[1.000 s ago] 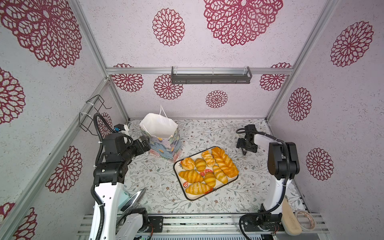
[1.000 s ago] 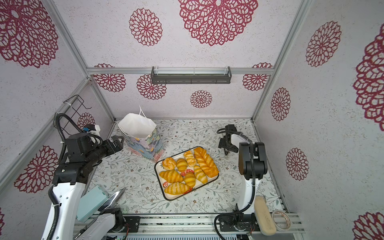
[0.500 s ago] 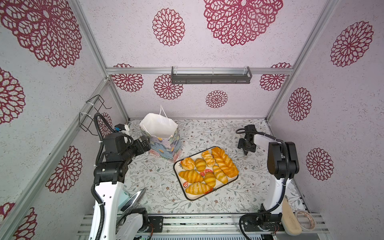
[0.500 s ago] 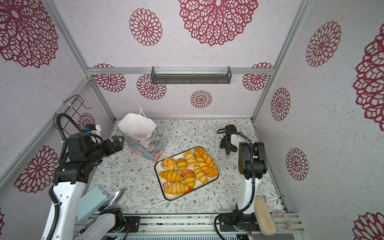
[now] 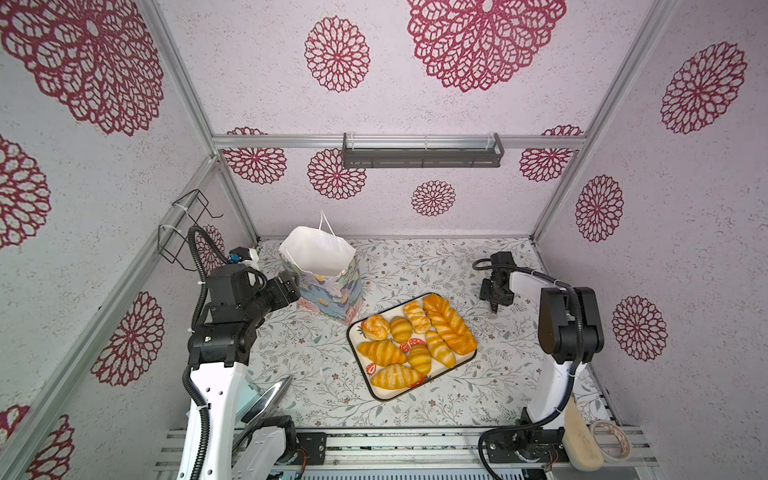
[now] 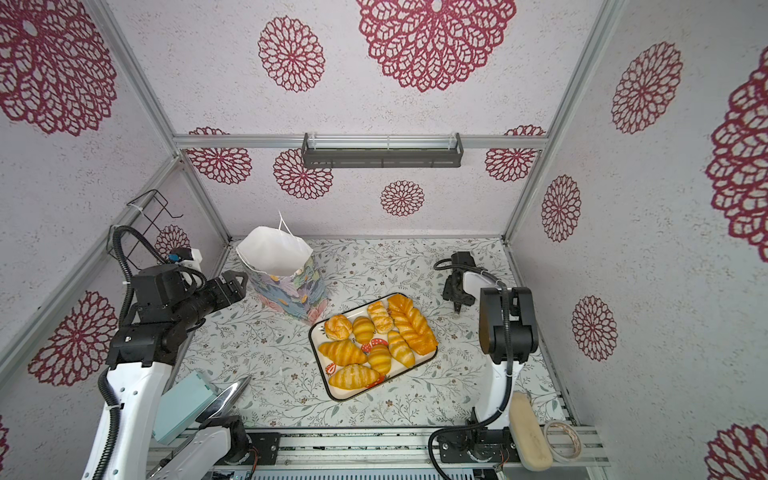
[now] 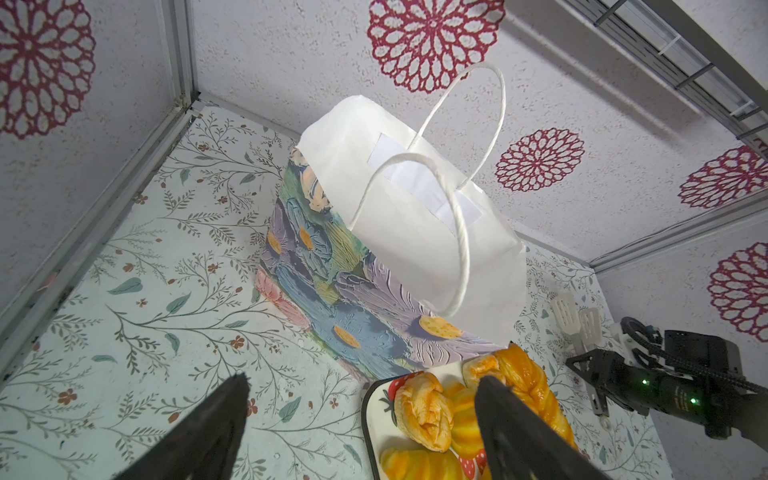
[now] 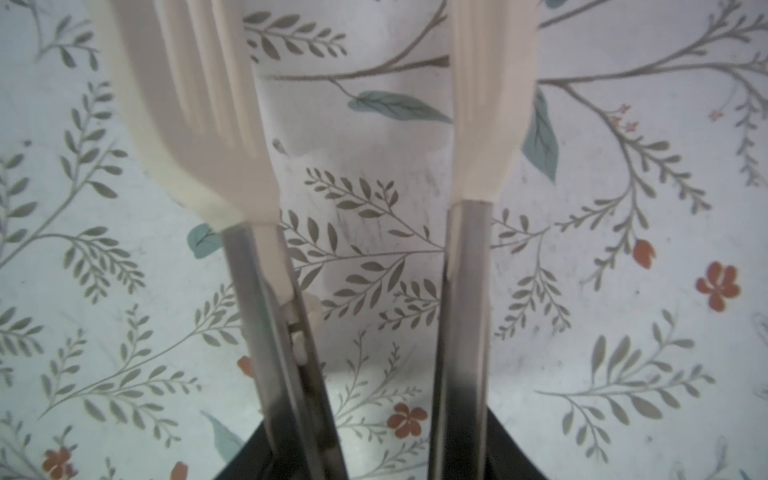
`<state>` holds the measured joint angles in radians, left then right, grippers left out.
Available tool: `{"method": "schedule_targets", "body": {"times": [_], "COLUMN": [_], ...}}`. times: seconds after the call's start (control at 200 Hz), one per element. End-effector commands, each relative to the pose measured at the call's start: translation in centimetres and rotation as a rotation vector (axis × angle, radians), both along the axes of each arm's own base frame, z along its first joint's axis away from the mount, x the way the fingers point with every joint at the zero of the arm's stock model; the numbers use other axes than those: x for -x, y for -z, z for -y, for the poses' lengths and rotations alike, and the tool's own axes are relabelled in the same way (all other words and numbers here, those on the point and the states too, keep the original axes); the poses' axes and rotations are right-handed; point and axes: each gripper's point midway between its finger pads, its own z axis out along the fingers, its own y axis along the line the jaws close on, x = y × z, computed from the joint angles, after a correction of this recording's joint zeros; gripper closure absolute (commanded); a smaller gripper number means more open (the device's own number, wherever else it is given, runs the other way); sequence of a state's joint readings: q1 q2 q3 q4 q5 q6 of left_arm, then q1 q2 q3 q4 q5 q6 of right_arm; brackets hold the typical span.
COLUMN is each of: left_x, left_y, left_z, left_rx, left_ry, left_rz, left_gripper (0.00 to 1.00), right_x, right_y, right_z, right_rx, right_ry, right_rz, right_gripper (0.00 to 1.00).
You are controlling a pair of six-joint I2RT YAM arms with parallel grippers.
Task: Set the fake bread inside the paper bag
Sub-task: 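Grasp the bag handle with the left gripper while the right moves tongs over the tray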
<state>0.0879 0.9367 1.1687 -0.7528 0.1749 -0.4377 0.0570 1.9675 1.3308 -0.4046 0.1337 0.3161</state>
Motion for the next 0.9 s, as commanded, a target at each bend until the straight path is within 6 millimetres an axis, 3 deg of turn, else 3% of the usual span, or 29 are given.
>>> {"method": "schedule_targets", "body": {"times": [0.0,0.21,0.335,0.635,0.896], "left_x": [-0.3,-0.5,-0.7,-0.9,-1.3], "left_y": [-0.4,-0.2,-0.2,-0.7,-3.2], "left_z": [-0.3,-0.3,-0.3,-0.5,2.4], "left_rx": [-0.009,-0.008,-0.008,0.006,0.112], "left_ry": [-0.009,-0.008,-0.009,-0.025,0.114], "left_rz": [0.026,0.028,0.033,0.037,0.124], "left_gripper": [0.14,0.18,0.28,0.29,0.31], "right_x": [-0.3,0.5,0.9,3.0,6.0], "right_y": [-4.0,-5.6,-6.1,-8.7,-11.8], "right_z": [0.1,-0.4,-0.6,-2.5,-4.8], "right_rx": [-0.006,-0.011,-0.001,0.031,0.017], "right_ry": [0.018,0.011,0.009,-0.035,-0.097], "right_rz": [0.083,0.108,0.114,0.140,0.182], "right_gripper": [0.49,0.56,0.60,0.60,0.60]}}
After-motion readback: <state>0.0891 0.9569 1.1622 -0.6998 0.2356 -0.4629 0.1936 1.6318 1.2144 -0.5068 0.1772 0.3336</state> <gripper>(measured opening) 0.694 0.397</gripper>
